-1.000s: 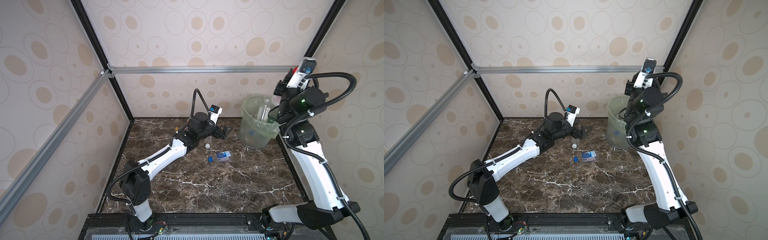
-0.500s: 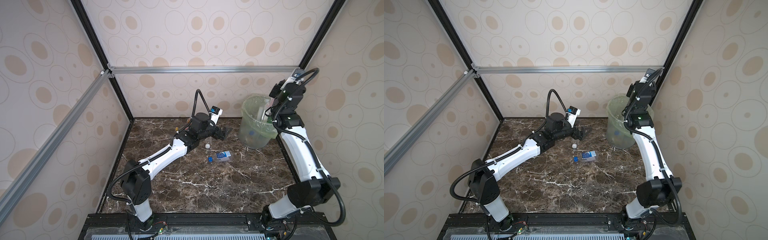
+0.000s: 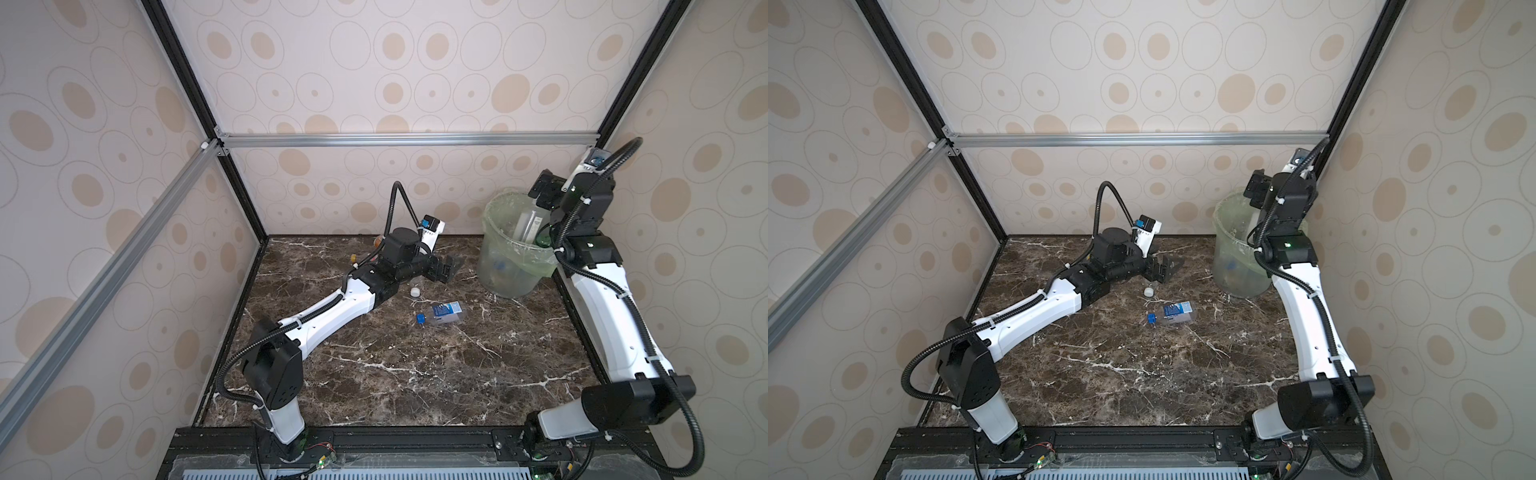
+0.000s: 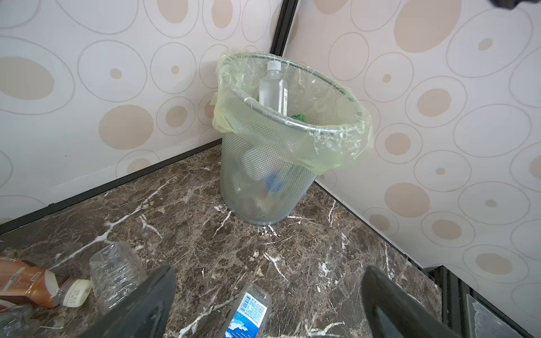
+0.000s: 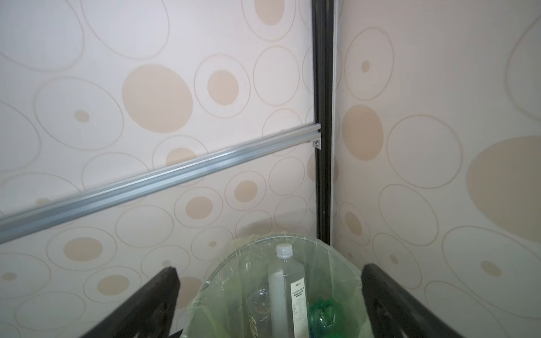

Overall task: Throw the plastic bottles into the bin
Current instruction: 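Lower the left gripper to the blue-capped water bottle while the right lowers beside the wastebasket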

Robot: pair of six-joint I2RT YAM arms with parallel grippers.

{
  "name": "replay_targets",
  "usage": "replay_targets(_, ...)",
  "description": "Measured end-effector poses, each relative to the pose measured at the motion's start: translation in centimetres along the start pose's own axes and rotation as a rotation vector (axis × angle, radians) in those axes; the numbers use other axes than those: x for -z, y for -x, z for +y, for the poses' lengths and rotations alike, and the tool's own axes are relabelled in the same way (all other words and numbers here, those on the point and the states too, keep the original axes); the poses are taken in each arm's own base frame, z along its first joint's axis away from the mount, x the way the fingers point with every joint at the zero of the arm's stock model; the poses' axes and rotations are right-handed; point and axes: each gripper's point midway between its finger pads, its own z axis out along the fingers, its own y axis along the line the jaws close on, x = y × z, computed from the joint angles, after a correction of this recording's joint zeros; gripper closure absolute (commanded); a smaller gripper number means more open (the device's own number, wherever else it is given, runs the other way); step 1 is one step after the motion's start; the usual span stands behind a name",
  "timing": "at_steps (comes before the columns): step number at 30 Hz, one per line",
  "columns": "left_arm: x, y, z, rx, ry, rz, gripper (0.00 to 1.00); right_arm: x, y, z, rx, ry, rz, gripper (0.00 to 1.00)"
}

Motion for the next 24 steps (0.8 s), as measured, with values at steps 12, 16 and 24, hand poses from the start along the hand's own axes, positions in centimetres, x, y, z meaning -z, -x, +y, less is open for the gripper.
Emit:
replay_targets(12, 1.0, -1.2, 0.7, 0.056, 0.046, 0.023, 0.01, 1.5, -0.8, 0.7, -0.027, 0.078, 0.078, 0.00)
replay_targets(16, 2.5, -2.2, 1.4, 0.100, 0.099, 0.039, 0.01, 2.0, -3.0, 1.7, -0.016, 0.126, 0.170, 0.00)
replay_targets(24, 5.3, -6.6, 3.9, 0.225, 0.200, 0.104, 0.01, 6.2, -12.7, 6.0, 0.052, 0.269, 0.419, 0.00)
